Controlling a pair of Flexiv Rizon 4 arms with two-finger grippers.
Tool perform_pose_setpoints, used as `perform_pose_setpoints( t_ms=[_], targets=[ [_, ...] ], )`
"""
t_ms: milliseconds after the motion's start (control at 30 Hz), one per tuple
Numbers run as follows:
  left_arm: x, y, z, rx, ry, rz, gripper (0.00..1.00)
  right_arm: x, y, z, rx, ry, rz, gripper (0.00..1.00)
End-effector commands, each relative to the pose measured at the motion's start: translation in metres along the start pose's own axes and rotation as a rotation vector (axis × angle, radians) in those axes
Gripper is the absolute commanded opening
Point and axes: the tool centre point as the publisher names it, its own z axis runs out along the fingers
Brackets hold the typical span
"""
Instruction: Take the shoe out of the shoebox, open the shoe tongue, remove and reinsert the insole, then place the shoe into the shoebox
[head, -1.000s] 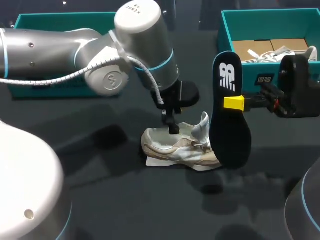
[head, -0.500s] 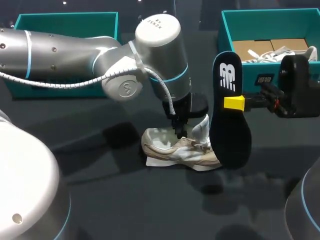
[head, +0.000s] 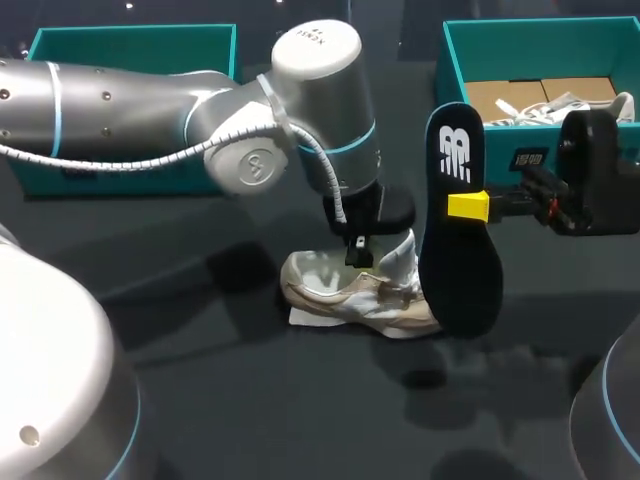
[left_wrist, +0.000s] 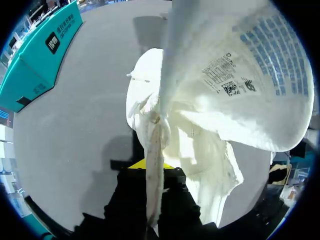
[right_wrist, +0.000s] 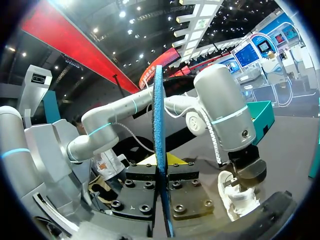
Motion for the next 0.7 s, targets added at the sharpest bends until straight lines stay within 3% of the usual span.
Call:
perform_pose_setpoints(
  t_ms=[33, 167, 600, 700],
  targets=[
    [-0.003, 0.001, -0.022, -0.001, 0.05, 0.043, 0.0, 0.0, -0.001, 0.002, 0.0, -0.002, 0.0, 0.0],
    [-0.002, 0.0, -0.044, 0.002, 0.137, 0.194, 0.0, 0.0, -0.001, 0.002, 0.0, -0.002, 0.0, 0.0],
    [-0.002, 0.0, -0.044, 0.002, 0.137, 0.194, 0.0, 0.0, -0.001, 0.002, 0.0, -0.002, 0.0, 0.0],
    [-0.004, 0.001, -0.055, -0.013, 0.131, 0.419, 0.0, 0.0, -0.001, 0.002, 0.0, -0.002, 0.0, 0.0]
  ],
)
